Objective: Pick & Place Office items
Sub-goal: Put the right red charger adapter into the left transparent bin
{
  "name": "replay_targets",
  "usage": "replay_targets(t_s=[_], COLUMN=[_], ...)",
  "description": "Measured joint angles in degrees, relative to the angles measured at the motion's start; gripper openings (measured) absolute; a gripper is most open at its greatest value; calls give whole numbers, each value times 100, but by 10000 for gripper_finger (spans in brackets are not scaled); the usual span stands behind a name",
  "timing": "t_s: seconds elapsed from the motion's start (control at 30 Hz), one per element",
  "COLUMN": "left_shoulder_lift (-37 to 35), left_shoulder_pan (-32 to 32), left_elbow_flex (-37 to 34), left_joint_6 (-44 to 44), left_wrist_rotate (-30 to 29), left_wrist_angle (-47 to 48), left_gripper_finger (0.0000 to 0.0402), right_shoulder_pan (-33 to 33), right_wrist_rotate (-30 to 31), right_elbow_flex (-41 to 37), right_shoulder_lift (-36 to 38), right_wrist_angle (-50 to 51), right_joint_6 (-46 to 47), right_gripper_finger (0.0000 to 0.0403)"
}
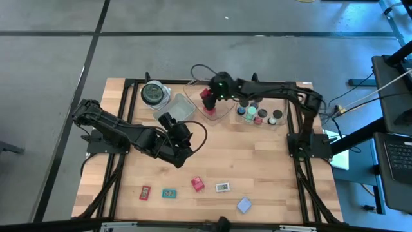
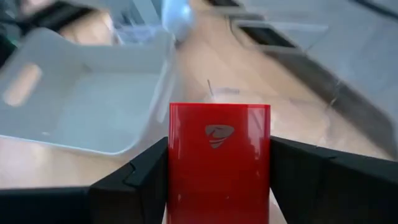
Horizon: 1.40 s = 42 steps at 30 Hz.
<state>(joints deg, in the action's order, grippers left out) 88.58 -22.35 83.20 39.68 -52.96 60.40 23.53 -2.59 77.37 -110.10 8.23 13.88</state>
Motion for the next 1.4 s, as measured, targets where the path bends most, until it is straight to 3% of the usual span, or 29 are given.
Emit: replay_targets(t_s=[0.17, 0.37, 0.73, 0.97, 1.2, 1.4], left_shoulder_lift=[0, 0, 0, 0, 0, 0], left_shoulder_pan=[0, 0, 0, 0, 0, 0], left_elbow_flex=[-1, -8, -9, -9, -9, -9], left_joint_6=[-13, -109, -197, -197, -197, -195], left_wrist_rotate=[22, 34, 17, 15, 19, 28], left_wrist_angle=[7, 11, 11, 11, 11, 11], left_gripper_finger=[251, 251, 251, 251, 251, 251], right_shoulder_pan=[0, 6, 4, 4, 4, 7], right_wrist_rotate=[2, 21, 39, 33, 17, -560], right_elbow_flex=[568, 723, 734, 734, 734, 723], right_shoulder_lift=[-606, -934, -931, -931, -931, -674], right_wrist_angle=[453, 949, 1429, 1429, 1353, 1366], right_joint_6=[-21, -91, -268, -296, -342, -370], right_gripper_finger=[213, 213, 213, 253, 262, 264])
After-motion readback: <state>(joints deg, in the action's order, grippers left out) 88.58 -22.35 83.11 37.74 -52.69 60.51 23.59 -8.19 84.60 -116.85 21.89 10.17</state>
